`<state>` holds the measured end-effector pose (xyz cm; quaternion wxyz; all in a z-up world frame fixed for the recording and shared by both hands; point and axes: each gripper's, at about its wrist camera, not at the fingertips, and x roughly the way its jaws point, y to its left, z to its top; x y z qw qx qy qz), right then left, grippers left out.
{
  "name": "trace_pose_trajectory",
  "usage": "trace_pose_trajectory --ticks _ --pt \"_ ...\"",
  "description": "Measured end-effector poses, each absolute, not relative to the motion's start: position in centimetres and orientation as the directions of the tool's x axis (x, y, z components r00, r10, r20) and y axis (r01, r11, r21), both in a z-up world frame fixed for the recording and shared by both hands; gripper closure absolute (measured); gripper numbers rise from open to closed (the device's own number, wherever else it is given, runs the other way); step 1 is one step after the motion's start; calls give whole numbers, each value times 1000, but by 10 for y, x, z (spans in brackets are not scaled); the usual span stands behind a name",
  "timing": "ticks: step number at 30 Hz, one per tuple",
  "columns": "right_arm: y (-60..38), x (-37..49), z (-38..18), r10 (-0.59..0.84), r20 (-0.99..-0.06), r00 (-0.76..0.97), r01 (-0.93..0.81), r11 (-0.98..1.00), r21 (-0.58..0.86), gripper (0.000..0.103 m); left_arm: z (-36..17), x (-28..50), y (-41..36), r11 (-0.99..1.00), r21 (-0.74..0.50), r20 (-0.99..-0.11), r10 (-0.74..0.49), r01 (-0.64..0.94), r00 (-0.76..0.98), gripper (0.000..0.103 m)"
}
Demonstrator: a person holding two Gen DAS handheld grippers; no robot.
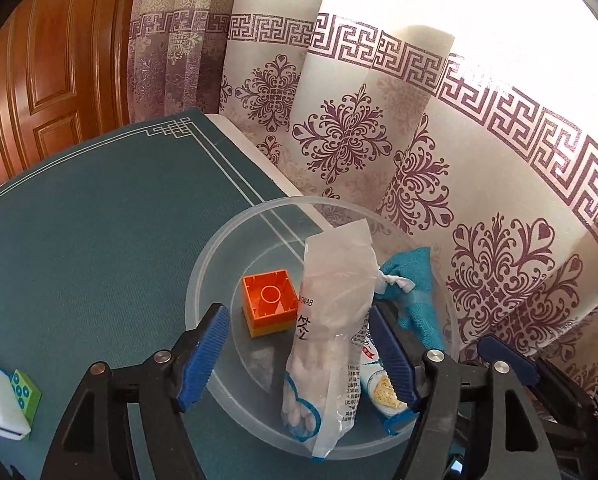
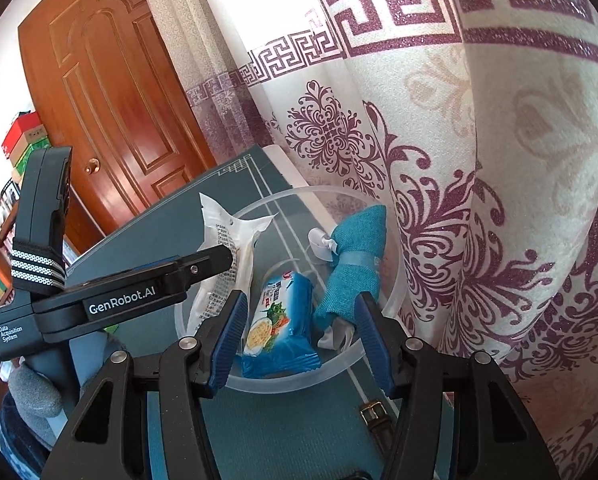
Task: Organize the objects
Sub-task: 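Carry the white bag into the bowl and open the left gripper, then withdraw both grippers from the bowl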
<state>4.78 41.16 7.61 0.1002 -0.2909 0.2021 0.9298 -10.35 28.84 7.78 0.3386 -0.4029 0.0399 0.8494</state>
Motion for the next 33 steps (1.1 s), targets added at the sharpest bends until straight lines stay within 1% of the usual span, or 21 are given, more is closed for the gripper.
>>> trace_pose_trajectory --ticks 11,16,18,22,33 --pt "409 53 83 70 -568 -820 -295 -902 316 46 70 -91 273 -792 -168 -735 498 -587 -461 24" --pt "409 54 83 69 -568 -820 -293 -903 315 46 59 -88 282 -813 -68 -751 424 -579 -507 25" --pt "408 54 83 68 -568 -820 -292 -903 314 46 55 -89 283 -823 -32 -746 397 -567 -534 20" --pt "408 53 82 68 -570 -819 -293 -903 314 46 54 -93 284 -841 27 -729 353 -540 -587 17" --pt "404 54 83 65 -566 -822 -285 -907 310 46 62 -83 273 -847 10 -727 358 -531 -586 16"
